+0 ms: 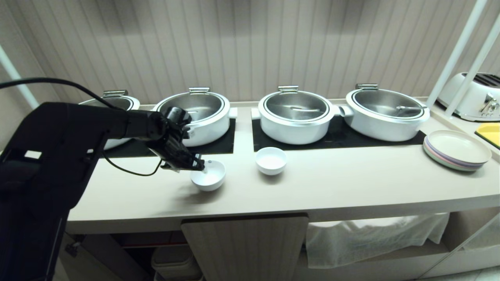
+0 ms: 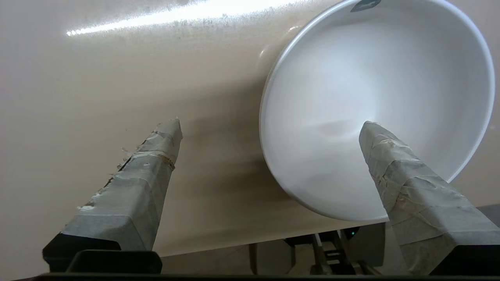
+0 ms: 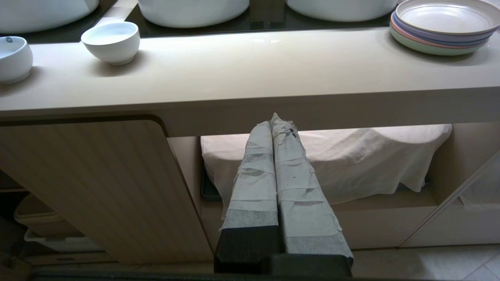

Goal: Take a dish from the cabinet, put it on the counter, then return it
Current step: Pick up the bowl from the table

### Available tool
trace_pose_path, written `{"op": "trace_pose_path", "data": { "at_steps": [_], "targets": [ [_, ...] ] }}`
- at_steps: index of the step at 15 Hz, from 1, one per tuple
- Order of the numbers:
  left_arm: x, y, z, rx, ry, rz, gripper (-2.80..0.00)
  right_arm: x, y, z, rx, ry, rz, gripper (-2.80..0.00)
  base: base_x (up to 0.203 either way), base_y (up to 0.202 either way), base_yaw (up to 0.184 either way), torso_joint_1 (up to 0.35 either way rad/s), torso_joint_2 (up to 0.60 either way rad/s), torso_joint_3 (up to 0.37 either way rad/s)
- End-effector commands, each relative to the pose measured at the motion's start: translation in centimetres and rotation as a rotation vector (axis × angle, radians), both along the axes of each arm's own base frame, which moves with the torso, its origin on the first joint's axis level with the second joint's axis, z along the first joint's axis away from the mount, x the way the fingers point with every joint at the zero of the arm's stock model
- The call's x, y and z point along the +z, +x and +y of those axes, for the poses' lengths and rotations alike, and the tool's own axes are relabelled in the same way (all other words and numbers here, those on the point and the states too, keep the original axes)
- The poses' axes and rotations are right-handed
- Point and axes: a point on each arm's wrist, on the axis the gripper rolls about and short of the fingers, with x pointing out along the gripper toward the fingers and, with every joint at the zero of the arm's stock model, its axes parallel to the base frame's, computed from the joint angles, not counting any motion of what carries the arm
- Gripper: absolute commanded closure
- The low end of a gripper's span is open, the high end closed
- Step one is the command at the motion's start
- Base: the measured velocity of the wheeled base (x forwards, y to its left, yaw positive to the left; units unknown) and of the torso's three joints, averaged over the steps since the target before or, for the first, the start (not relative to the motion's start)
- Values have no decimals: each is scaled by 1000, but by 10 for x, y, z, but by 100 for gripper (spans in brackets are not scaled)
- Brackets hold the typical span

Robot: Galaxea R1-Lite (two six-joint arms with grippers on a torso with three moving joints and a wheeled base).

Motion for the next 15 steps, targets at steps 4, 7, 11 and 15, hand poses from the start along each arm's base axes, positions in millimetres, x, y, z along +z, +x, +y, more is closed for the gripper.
{"op": "trace_pose_path", "data": {
  "at_steps": [4,7,11,15],
  "targets": [
    [-11,10,1,9,10,67,-280,0,0,0,0,0,-1,0,0,0,0,0,0,0],
    [-18,10,1,9,14,91,-280,0,0,0,0,0,2,0,0,0,0,0,0,0],
    [-25,12,1,10,17,105,-280,0,0,0,0,0,-1,0,0,0,0,0,0,0],
    [-31,14,0,10,19,113,-280,0,0,0,0,0,2,0,0,0,0,0,0,0]
  ]
}}
